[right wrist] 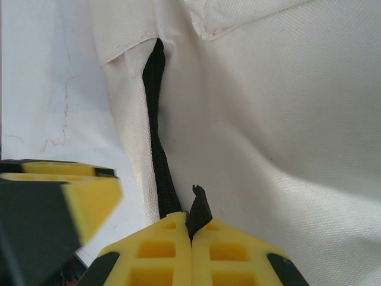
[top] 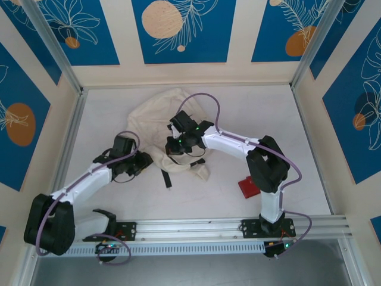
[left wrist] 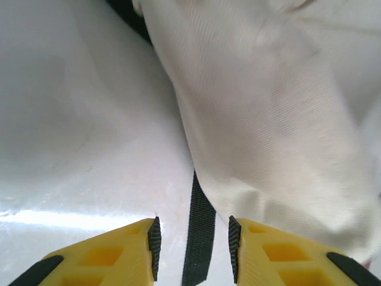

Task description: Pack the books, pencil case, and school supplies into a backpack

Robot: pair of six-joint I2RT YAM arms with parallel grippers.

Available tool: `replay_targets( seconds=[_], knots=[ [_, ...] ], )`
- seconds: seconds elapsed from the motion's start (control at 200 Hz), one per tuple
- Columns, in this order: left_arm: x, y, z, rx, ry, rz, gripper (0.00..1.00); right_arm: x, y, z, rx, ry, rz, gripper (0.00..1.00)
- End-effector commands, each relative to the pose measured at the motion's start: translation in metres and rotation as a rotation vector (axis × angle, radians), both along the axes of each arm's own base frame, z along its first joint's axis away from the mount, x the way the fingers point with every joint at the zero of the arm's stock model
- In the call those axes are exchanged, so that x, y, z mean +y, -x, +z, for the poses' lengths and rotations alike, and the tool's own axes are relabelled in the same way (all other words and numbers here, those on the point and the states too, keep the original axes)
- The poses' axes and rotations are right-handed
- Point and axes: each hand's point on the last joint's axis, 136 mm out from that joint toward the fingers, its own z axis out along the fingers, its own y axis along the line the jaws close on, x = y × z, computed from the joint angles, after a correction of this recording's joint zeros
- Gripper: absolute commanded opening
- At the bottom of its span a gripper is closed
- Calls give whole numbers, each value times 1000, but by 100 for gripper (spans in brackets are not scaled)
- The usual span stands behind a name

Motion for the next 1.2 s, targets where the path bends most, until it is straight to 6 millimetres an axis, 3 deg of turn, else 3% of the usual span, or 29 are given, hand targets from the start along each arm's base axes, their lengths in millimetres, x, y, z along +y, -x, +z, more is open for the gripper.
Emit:
replay_targets(
  seconds=[0.0,0.165,0.42,0.485,0.66,0.76,0.975,1.195],
  knots=[
    [6,-6,17,7,9,58,42,4,11,17,-7,-42,17,0],
    [-11,-32,26,24,67,61,55,13,23,16,-20,-48,57,0],
    [-21,-45,7,122,65,42,55,26,42,13,-81,-30,155,0],
    [-24,-44,2,147,62,17,50,27,45,10,-99,-5,181,0],
    [-20,-37,-11,192,11,-17,15,24,50,5,-194,116,227,0],
    [-16,-39,-13,186,-16,-10,0,12,51,6,-275,258,226,0],
    [-12,-48,-15,162,-38,21,0,-18,56,7,-358,553,157,0],
    [-4,-52,-13,146,-73,51,0,-60,61,10,-324,743,-57,0]
  ],
)
